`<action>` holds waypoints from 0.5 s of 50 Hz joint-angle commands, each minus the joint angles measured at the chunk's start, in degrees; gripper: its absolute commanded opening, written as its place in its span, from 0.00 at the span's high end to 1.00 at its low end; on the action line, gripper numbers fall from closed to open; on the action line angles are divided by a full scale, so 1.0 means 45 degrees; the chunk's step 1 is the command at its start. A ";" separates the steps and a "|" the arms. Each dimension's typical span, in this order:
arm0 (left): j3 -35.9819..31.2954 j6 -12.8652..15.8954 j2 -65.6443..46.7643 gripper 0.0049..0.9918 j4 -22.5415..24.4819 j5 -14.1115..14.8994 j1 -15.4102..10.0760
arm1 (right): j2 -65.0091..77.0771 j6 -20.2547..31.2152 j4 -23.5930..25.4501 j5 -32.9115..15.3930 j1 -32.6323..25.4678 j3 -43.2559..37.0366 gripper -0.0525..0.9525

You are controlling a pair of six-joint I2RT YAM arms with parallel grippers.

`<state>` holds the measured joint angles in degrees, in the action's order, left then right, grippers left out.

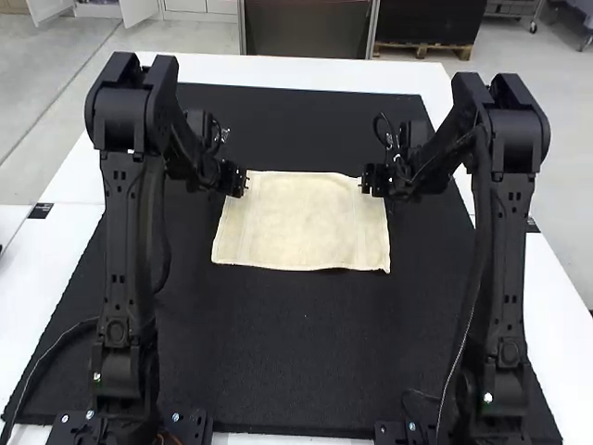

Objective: Fold the towel.

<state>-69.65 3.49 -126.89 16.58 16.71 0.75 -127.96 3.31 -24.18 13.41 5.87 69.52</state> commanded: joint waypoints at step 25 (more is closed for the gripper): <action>-0.0382 0.0182 -0.0240 0.18 -0.0071 0.0193 0.0086 | -0.0568 0.1295 0.0667 -0.0519 0.0219 0.0372 0.35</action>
<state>-70.08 3.70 -127.11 16.16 16.73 0.86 -128.73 7.60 -21.98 10.52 5.93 70.59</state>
